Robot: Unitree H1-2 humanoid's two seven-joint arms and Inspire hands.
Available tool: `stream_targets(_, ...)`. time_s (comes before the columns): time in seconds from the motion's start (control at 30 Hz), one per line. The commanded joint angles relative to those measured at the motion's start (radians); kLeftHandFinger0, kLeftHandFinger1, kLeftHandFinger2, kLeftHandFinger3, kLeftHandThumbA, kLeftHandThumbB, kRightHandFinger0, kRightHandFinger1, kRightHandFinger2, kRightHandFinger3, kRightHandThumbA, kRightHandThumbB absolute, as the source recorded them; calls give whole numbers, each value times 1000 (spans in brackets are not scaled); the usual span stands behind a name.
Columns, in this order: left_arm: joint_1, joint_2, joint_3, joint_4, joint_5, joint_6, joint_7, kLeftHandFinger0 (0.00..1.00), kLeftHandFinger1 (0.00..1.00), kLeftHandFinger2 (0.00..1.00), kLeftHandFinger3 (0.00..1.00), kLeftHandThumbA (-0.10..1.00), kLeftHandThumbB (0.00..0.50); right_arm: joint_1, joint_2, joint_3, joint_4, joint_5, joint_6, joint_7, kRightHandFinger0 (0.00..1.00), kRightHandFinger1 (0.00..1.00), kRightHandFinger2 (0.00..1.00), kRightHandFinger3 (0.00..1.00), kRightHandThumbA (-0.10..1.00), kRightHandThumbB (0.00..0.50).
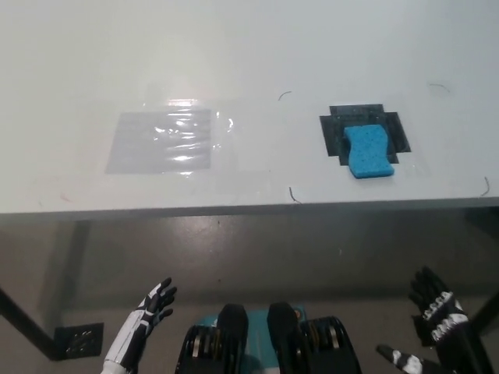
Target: A soft sponge is kept on the balc marked spot on the table infront of the robot and it uses its right hand fist to press down on it and drrags it across the table in a back and forth manner twice to clean it
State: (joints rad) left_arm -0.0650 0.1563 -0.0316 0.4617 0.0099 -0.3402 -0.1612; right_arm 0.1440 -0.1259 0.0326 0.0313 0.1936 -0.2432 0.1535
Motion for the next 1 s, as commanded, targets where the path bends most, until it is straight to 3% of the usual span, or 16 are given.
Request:
stream_targets(0.0,-34,14,6,-14,-5,-22,-1,1000,1000,1000,1000,1000,418,-48,6,0,63,-91,38,-42,1000,1000,1000,1000,1000,140)
stream_targets(0.07,-40,16,5,-14,-5,-18,-2,1000,1000,1000,1000,1000,407,-57,14,-2,69,-66,60,-33,1000,1000,1000,1000,1000,112)
stream_targets(0.3,-57,22,0,-10,-9,-14,-16,1000,1000,1000,1000,1000,411,-72,40,-15,96,-6,71,-7,1000,1000,1000,1000,1000,133)
stream_targets(0.83,-69,17,-11,-15,5,-19,-10,1000,1000,1000,1000,1000,411,-118,40,4,136,5,70,46,1000,1000,1000,1000,1000,59)
stream_targets(0.97,-63,13,-8,-23,-3,-8,-10,1000,1000,1000,1000,1000,424,-121,35,-4,149,5,62,48,1000,1000,1000,1000,1000,66)
